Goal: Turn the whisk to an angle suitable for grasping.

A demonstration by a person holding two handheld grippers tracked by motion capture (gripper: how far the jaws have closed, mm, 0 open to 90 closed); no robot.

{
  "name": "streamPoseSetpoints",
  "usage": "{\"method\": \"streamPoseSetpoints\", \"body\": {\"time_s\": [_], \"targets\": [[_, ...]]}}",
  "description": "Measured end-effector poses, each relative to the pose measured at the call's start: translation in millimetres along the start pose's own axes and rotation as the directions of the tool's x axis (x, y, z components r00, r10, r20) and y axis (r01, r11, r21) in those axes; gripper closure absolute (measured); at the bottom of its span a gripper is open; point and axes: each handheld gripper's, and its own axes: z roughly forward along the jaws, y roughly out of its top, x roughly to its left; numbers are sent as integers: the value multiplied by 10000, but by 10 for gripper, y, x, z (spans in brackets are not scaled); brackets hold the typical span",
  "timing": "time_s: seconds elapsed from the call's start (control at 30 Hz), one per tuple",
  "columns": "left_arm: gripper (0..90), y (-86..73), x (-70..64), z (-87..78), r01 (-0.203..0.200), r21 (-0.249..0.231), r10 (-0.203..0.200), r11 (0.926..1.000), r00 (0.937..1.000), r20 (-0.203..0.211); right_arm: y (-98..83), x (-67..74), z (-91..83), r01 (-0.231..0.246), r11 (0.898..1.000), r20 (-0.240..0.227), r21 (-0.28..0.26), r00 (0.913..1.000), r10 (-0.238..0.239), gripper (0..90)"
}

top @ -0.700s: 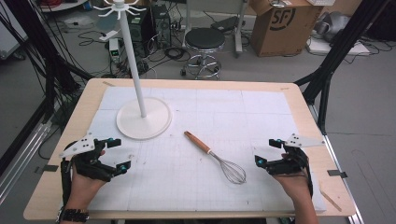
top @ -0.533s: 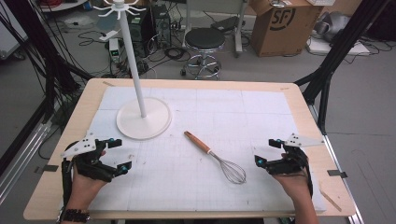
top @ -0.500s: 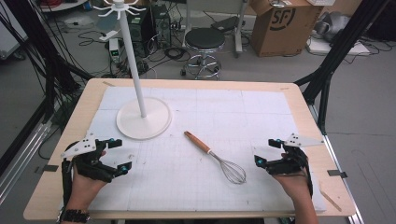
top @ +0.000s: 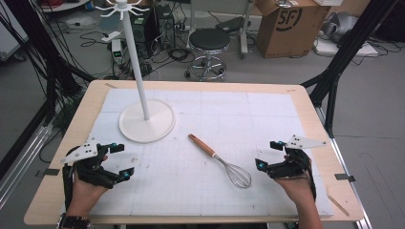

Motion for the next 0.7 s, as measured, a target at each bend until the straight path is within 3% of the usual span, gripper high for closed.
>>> {"method": "streamPoseSetpoints", "body": {"time_s": [0.3,0.7], "targets": [[18,6,3,2,20,-53,-20,10000,10000,24,88,28,111,77,9994,-81,348,9999,-75,21],[18,21,7,12,-27,-55,27,10000,10000,37,439,87,392,375,9906,-315,1315,9989,-336,21]]}}
